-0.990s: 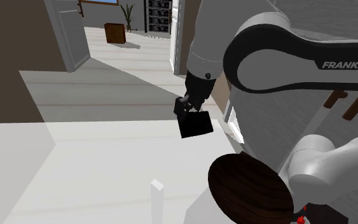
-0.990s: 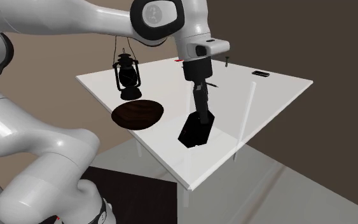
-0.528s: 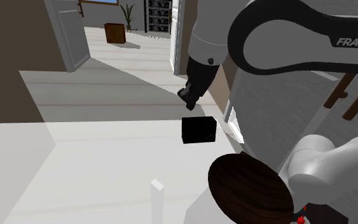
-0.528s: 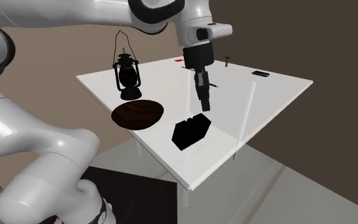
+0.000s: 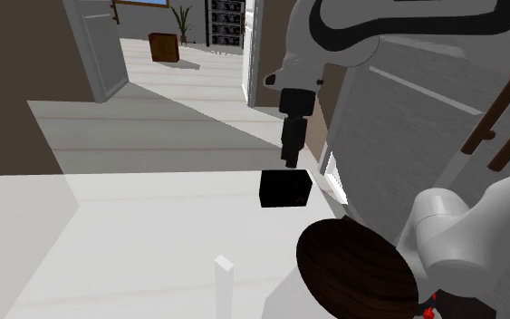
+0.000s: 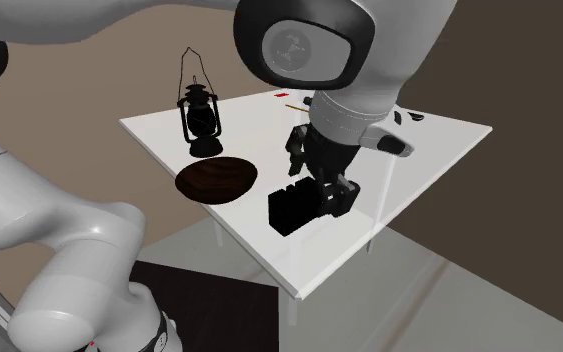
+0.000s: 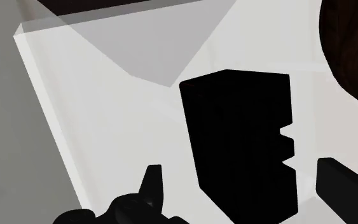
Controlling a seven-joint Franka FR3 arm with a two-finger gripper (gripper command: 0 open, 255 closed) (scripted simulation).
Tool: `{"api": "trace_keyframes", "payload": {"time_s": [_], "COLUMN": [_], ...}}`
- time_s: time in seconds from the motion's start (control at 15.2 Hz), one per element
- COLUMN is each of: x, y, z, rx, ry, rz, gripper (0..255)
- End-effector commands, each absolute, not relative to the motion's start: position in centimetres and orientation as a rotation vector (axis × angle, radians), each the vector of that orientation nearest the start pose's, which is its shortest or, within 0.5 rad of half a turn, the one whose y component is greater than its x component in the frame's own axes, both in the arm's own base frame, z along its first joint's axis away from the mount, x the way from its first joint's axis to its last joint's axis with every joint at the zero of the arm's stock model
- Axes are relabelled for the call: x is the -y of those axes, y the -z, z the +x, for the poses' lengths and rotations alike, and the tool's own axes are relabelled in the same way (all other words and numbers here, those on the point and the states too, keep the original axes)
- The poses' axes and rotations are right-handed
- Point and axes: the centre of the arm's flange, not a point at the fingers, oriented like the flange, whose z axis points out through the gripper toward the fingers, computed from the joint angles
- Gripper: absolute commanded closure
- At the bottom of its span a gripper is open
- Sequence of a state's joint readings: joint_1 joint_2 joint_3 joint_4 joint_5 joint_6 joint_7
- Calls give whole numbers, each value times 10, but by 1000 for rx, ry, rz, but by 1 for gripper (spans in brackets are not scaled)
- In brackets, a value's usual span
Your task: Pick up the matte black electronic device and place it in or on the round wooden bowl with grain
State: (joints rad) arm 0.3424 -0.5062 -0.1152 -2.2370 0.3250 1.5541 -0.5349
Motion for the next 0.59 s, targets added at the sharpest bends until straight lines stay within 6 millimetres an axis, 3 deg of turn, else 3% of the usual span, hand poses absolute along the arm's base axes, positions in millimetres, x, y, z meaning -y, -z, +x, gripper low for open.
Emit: {"api": "trace_keyframes", "payload": {"time_s": [0.0, 0.33, 0.53], "x": [-112, -121, -121], "y": [-544, -522, -522], "z": [363, 357, 357], "rx": [1055, 1055, 1055], "ry": [-179, -179, -179], "rz": [-2491, -2491, -2491], "gripper": [0, 0, 0]}}
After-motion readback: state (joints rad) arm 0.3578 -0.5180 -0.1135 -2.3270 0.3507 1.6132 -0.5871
